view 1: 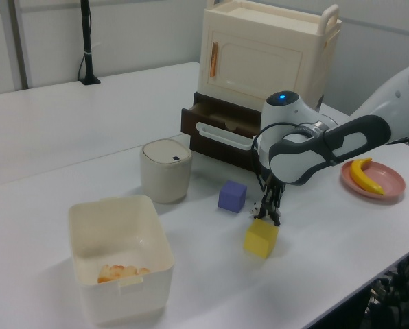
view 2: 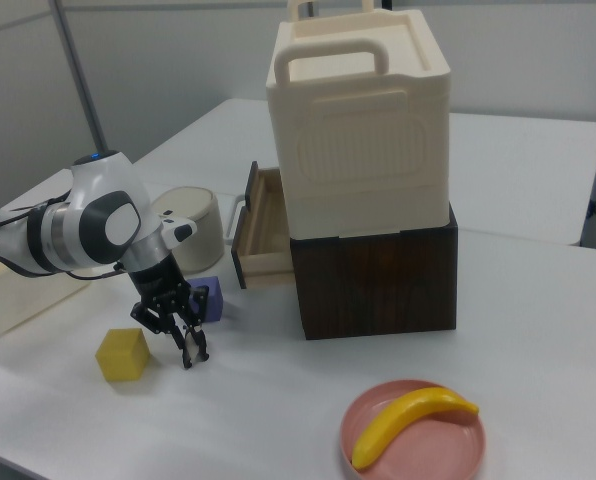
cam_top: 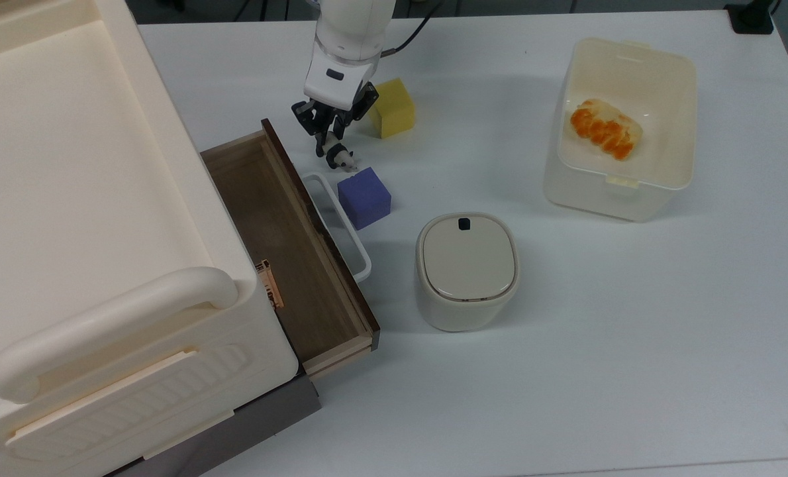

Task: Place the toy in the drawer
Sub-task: 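Close the gripper on the black-and-white panda toy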

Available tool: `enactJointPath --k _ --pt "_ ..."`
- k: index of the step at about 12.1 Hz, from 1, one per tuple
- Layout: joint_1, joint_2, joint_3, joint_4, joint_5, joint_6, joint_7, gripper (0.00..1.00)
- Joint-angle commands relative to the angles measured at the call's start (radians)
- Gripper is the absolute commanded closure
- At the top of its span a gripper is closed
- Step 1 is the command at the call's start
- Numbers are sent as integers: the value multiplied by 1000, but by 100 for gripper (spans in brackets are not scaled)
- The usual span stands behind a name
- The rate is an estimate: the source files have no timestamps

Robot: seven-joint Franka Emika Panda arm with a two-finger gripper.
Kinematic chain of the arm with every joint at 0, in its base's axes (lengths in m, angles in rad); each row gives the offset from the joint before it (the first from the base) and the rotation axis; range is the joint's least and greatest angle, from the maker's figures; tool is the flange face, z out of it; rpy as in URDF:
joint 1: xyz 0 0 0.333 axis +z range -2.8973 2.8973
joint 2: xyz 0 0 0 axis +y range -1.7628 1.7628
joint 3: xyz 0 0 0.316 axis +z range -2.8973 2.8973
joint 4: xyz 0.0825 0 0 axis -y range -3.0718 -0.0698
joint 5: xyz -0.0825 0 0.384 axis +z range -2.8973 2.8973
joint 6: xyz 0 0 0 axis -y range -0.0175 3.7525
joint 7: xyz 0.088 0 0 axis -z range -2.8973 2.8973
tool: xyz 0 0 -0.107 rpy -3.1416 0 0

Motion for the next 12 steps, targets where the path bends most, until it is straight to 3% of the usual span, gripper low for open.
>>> enactJointPath --k 1,9,10,11,12 --pt "-9 0 -7 -11 19 26 -60 100" --pt "-9 0 -7 -10 22 24 -54 100" --pt "-9 0 -7 -10 22 24 -48 48" --pt "-9 -2 -7 -10 22 24 -45 11" --pt "-10 -3 -7 -6 22 24 -59 0"
